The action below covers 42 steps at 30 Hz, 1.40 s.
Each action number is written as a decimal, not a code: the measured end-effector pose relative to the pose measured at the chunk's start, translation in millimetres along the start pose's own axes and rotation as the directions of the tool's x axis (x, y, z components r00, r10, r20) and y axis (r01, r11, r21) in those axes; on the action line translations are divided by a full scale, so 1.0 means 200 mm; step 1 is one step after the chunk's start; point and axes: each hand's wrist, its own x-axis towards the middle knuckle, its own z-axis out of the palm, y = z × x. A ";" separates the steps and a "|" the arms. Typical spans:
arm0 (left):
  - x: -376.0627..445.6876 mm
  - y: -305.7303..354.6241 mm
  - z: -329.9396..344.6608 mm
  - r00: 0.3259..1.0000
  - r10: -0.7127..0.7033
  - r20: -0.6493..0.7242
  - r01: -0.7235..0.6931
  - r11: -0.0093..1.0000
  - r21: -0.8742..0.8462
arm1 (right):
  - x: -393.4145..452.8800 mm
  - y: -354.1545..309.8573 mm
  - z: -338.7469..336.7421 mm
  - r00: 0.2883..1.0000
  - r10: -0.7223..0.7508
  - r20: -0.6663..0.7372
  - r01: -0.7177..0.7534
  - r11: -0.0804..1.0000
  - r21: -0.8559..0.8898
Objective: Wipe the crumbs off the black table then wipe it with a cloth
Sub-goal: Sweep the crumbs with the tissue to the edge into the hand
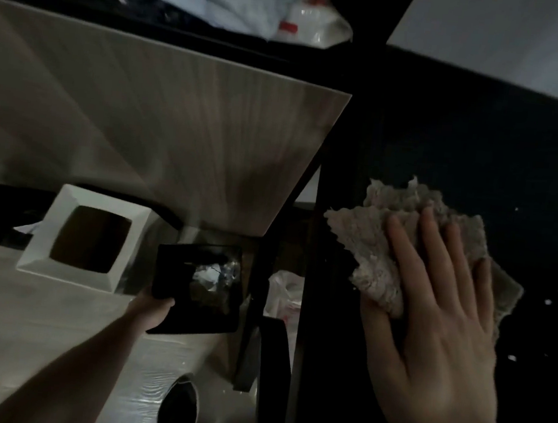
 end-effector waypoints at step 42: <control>-2.23 -0.71 -0.52 0.990 0.031 -0.134 -0.001 0.975 0.222 | -0.75 0.25 -0.90 0.931 0.359 0.073 -0.320 0.701 0.637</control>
